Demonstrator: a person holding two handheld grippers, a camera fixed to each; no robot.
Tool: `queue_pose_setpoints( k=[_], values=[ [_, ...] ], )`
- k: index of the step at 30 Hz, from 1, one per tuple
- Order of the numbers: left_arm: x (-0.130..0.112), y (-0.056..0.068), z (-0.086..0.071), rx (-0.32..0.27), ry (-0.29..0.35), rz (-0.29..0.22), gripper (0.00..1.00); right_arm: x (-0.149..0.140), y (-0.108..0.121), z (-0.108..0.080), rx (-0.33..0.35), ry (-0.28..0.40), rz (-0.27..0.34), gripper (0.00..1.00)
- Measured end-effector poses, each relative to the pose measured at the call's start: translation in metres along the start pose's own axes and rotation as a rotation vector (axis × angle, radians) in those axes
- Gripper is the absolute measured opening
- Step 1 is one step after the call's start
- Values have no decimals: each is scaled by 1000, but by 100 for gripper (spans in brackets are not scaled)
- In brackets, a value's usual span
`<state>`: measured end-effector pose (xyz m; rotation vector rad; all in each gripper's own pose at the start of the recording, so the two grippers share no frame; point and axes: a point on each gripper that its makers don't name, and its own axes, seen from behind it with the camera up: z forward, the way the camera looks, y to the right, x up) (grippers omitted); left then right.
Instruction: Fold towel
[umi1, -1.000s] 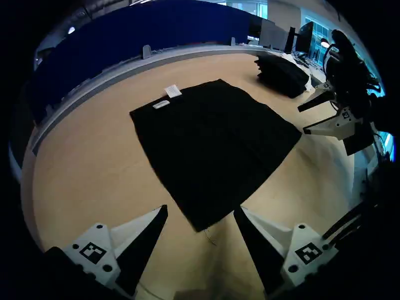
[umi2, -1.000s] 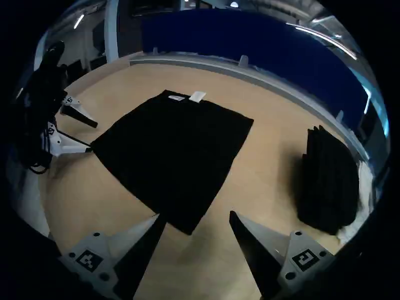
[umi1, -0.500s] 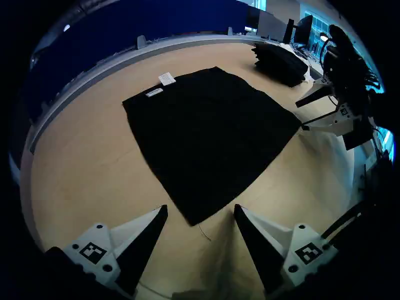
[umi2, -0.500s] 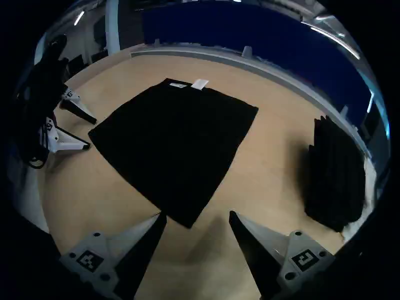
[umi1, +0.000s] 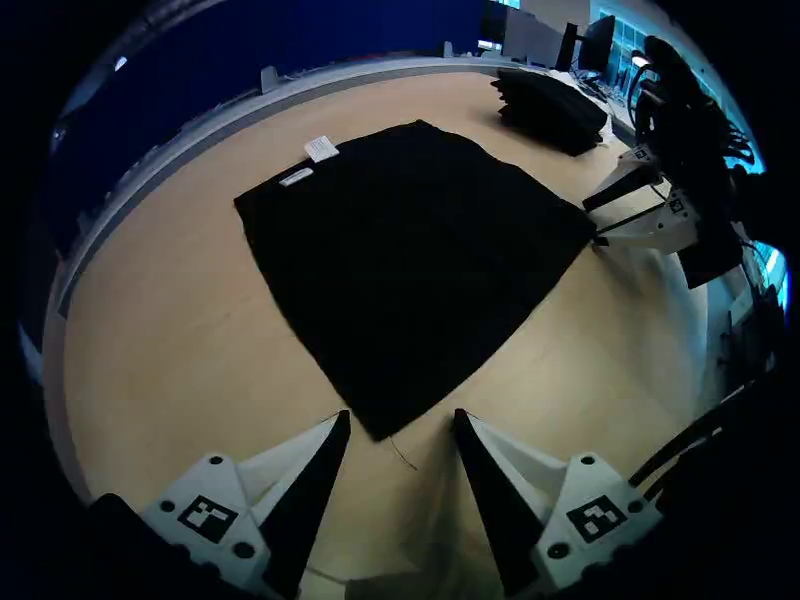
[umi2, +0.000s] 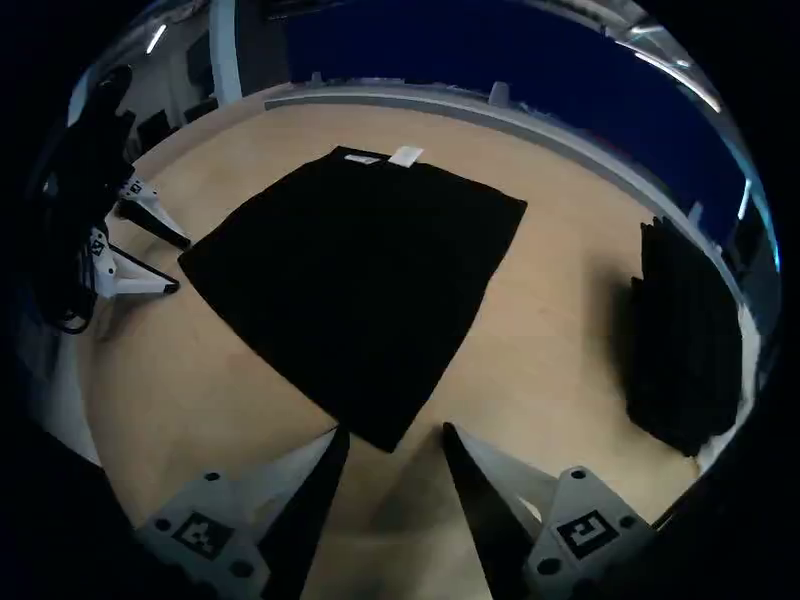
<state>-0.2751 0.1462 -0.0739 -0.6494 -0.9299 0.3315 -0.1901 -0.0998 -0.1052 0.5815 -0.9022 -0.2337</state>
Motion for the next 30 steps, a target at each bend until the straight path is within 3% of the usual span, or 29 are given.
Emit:
queue_pose_setpoints(
  k=[4, 8, 12, 18, 30],
  values=[
    [0, 1, -1, -1, -4, -2, 63, 0, -2, 0, 10, -5, -8, 53],
    [-1, -1, -2, 7, -11, -16, 41, 0, -4, 0, 17, -10, -17, 35],
    [-2, -6, -2, 22, -17, -30, 20, 0, -6, -1, 22, -16, -18, 23],
    [-2, -8, -2, 26, -10, -32, 10, 1, -7, -2, 33, -19, -18, 15],
    [3, -8, -9, 28, 13, -53, 7, 10, -7, -6, 33, 3, -3, 13]
  ],
)
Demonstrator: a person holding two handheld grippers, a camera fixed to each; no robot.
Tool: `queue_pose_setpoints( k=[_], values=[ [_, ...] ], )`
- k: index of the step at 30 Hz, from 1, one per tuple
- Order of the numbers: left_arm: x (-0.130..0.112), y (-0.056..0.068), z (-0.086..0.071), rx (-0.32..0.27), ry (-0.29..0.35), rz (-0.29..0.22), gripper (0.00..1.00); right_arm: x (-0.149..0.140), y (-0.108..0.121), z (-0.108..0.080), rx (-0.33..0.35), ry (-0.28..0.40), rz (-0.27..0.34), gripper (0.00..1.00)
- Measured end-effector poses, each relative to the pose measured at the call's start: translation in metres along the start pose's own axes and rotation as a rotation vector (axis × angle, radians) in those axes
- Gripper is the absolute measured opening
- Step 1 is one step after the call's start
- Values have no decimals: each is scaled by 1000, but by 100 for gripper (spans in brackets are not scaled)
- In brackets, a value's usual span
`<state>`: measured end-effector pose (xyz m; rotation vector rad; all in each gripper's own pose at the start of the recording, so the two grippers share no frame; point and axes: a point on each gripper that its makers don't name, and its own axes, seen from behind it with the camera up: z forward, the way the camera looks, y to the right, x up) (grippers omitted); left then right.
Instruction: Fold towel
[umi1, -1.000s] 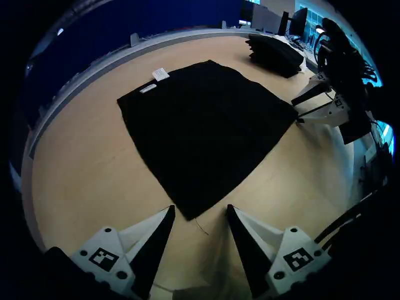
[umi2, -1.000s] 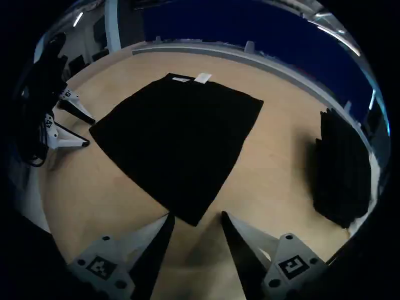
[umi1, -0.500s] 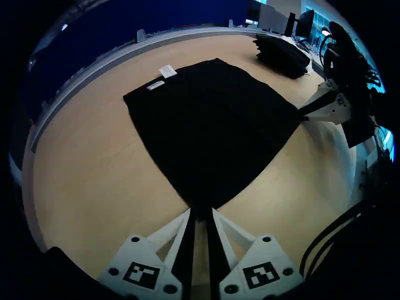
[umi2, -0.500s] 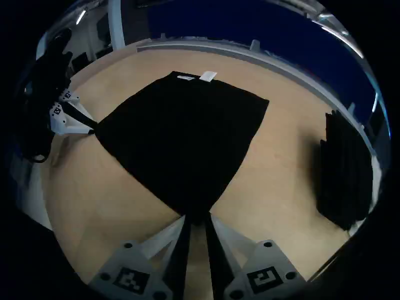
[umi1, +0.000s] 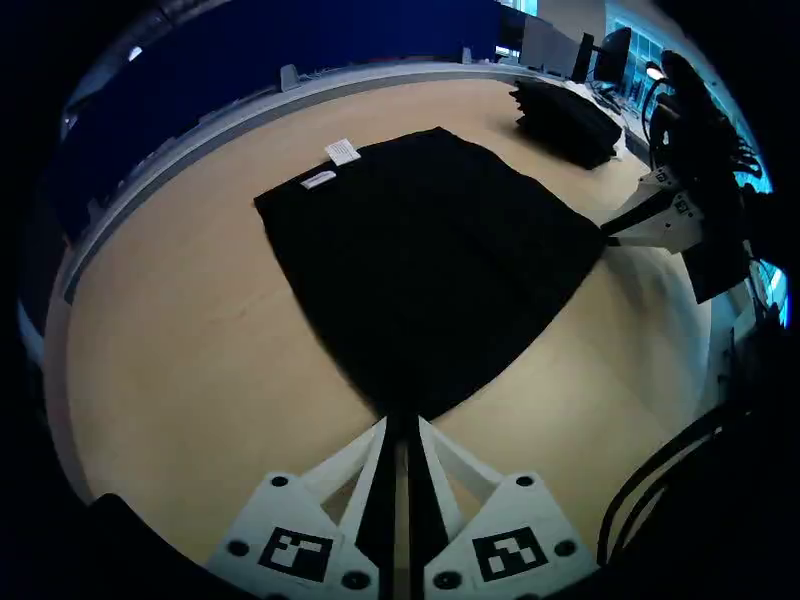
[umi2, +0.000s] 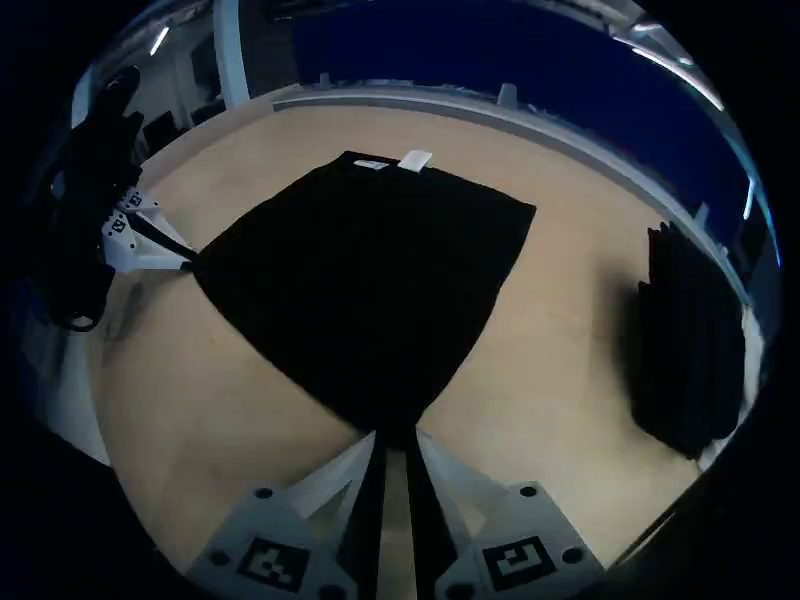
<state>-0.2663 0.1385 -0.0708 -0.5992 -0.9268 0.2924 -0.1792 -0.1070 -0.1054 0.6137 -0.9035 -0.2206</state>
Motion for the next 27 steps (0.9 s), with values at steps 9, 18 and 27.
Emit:
queue_pose_setpoints(
  k=[9, 18, 27],
  values=[
    [18, 0, -17, 8, 48, -37, 6, 23, 2, -16, -5, 34, -6, 13],
    [38, -6, -49, 22, 97, -79, 6, 55, 0, -48, -6, 84, -16, 13],
    [61, -8, -92, 31, 153, -134, 6, 88, -10, -85, -1, 143, -26, 13]
  ],
)
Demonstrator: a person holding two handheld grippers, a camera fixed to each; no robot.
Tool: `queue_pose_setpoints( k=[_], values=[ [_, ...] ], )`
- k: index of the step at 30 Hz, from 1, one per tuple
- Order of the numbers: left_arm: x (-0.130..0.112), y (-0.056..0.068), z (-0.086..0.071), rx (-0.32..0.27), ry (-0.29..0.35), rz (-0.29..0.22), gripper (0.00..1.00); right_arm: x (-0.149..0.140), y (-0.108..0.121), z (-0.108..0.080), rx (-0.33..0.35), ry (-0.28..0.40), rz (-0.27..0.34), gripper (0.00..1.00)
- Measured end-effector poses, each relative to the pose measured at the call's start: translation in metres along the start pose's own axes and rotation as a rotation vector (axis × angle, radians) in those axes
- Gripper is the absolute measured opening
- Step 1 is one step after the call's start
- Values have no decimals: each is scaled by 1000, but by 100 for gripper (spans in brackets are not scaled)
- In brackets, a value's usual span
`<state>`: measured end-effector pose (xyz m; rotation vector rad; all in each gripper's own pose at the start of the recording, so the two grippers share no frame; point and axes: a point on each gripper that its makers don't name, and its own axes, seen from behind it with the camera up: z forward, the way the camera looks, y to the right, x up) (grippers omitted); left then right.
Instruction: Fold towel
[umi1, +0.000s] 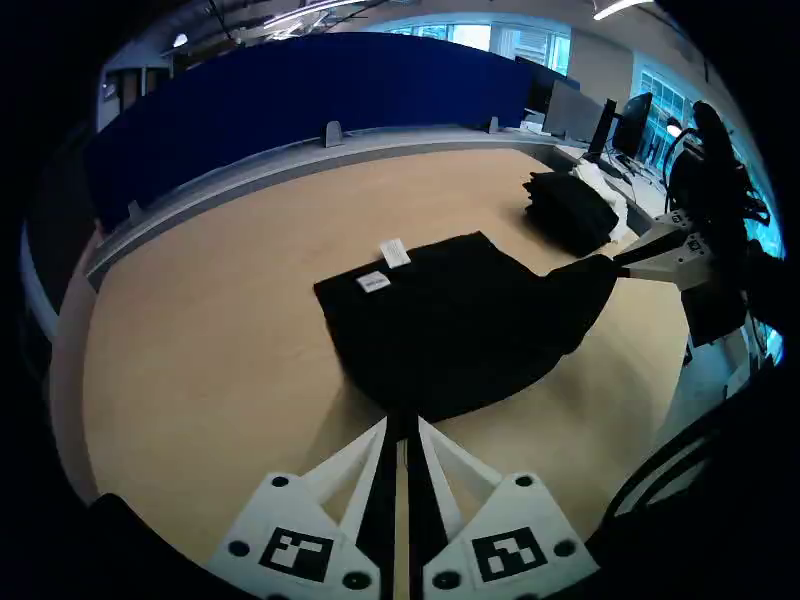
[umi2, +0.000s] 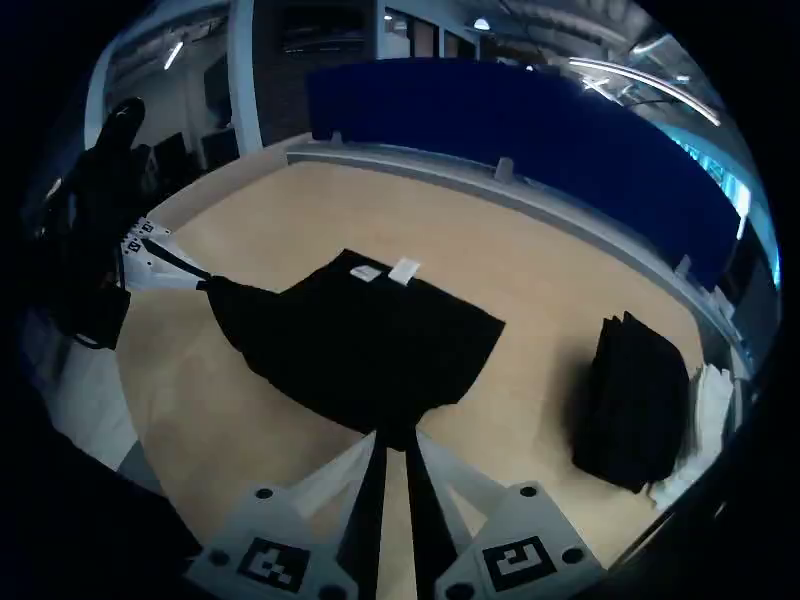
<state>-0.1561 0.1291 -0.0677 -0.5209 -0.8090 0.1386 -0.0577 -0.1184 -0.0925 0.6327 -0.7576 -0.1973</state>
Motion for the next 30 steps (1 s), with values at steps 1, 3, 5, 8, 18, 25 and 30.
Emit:
queue_pose_setpoints(
  k=[1, 3, 5, 8, 18, 25, 30],
  values=[
    [3, 1, -4, 1, 6, -1, 6, 3, -1, -4, 0, 7, -1, 13],
    [8, 3, -12, 2, 17, -4, 6, 9, -3, -11, -2, 19, -3, 13],
    [12, 4, -19, 4, 22, -3, 6, 12, -4, -17, -4, 25, -5, 13],
    [14, 7, -25, 2, 26, -6, 6, 13, -6, -22, -3, 28, -5, 13],
    [15, 7, -21, -1, 24, -40, 6, 12, -3, -15, 0, 23, 16, 13],
    [30, -1, -10, 4, 28, -50, 6, 20, 10, 1, -2, 20, 13, 13],
    [42, -13, 1, 21, 32, -43, 6, 27, 24, 14, -7, 14, 13, 13]
  ],
)
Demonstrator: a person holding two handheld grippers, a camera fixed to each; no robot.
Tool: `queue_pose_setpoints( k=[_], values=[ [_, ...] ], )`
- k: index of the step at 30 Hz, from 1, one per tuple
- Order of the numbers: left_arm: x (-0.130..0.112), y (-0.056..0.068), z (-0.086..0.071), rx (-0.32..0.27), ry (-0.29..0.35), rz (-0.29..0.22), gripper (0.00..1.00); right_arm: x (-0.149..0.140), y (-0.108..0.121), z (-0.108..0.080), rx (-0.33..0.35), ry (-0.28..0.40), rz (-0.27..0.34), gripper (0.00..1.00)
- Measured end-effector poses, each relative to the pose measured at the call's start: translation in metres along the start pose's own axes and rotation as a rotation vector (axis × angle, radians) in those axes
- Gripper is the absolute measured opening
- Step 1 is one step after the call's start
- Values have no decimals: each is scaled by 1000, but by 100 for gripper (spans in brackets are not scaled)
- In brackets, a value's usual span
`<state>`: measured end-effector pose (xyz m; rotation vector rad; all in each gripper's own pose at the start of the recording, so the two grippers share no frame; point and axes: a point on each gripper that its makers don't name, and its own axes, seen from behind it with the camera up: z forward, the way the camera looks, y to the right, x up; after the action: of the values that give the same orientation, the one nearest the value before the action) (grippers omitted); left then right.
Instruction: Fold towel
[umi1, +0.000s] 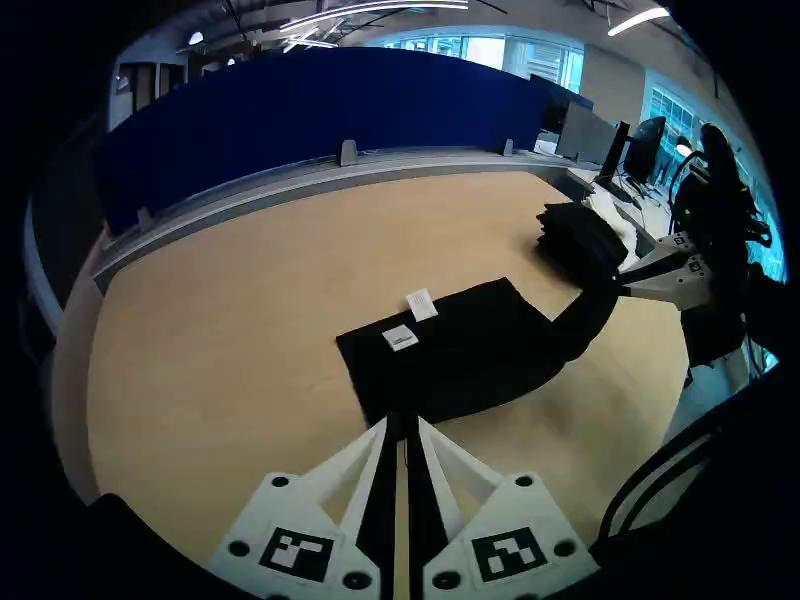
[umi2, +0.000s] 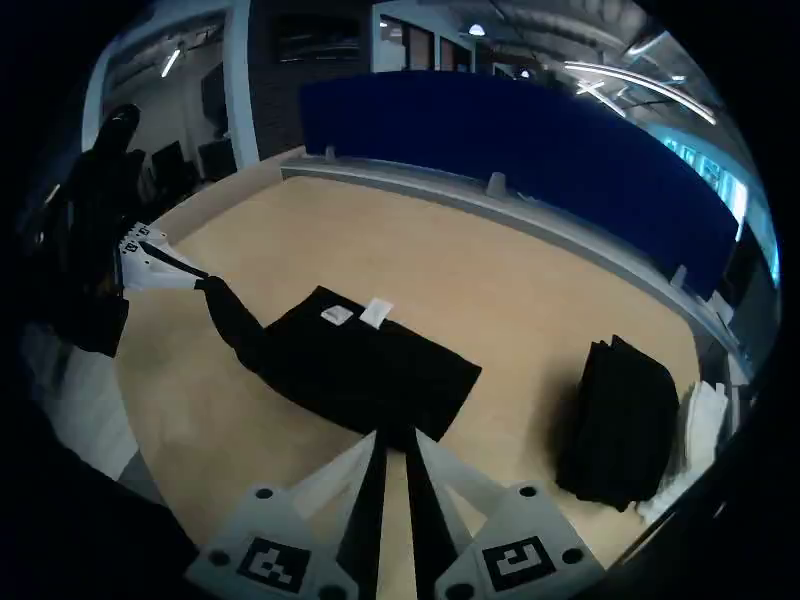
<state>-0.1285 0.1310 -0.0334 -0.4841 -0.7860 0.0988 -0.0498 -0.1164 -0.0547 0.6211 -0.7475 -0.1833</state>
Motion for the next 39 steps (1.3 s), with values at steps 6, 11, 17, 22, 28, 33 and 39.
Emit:
queue_pose_setpoints(
  k=[6, 11, 17, 22, 28, 33, 39],
  values=[
    [10, -10, 21, 7, -1, -2, 6, 6, 18, 22, -9, -8, 20, 13],
    [14, -19, 41, 12, -6, -8, 6, 9, 31, 40, -13, -18, 42, 13],
    [16, -27, 65, 12, -16, -13, 6, 3, 43, 62, -21, -47, 58, 13],
    [16, -35, 84, 18, -24, -15, 6, -4, 51, 79, -26, -73, 71, 13],
    [7, -41, 105, 21, -47, -17, 6, -11, 57, 96, -26, -93, 106, 13],
    [-5, -44, 120, 27, -65, -17, 6, -20, 59, 108, -27, -116, 131, 13],
    [-8, -47, 131, 32, -69, -25, 6, -24, 61, 114, -31, -129, 141, 13]
  ],
)
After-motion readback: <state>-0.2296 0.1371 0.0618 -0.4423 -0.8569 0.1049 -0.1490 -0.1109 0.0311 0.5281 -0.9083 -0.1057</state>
